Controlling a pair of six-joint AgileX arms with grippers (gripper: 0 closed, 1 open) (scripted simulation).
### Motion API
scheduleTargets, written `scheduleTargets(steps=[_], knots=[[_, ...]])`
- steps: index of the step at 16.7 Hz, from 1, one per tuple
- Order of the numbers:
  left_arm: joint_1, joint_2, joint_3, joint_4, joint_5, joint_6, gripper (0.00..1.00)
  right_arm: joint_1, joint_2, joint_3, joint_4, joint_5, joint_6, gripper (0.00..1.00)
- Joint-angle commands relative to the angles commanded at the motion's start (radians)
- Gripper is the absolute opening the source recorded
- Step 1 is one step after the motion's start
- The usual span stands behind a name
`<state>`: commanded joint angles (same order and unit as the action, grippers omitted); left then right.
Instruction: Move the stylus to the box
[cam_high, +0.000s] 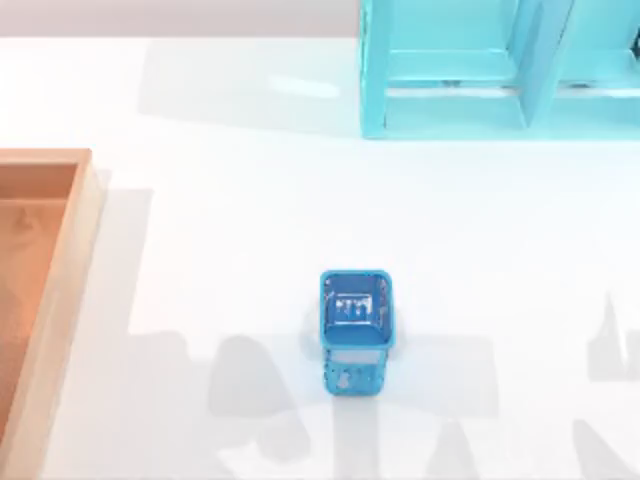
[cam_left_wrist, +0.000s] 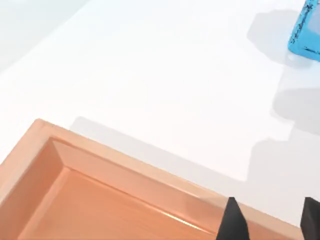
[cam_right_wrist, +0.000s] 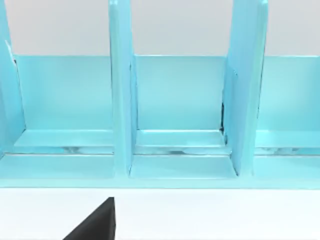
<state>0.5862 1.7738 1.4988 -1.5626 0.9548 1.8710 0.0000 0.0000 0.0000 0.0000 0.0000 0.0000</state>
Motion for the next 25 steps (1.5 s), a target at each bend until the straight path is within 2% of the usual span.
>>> scheduleTargets(steps=[4, 10, 14, 21, 25], knots=[[0.060, 0.073, 0.073, -0.172, 0.085, 0.213, 0.00, 0.000, 0.000, 0.000, 0.000, 0.000, 0.000, 1.00], [0.073, 0.089, 0.088, -0.211, 0.107, 0.258, 0.00, 0.000, 0.000, 0.000, 0.000, 0.000, 0.000, 1.00], [0.055, 0.091, 0.070, -0.155, 0.111, 0.225, 0.00, 0.000, 0.000, 0.000, 0.000, 0.000, 0.000, 1.00], [-0.010, 0.063, -0.141, 0.143, 0.141, 0.094, 0.00, 0.000, 0.000, 0.000, 0.000, 0.000, 0.000, 1.00], [-0.025, 0.053, -0.165, 0.172, 0.145, 0.070, 0.00, 0.000, 0.000, 0.000, 0.000, 0.000, 0.000, 1.00]])
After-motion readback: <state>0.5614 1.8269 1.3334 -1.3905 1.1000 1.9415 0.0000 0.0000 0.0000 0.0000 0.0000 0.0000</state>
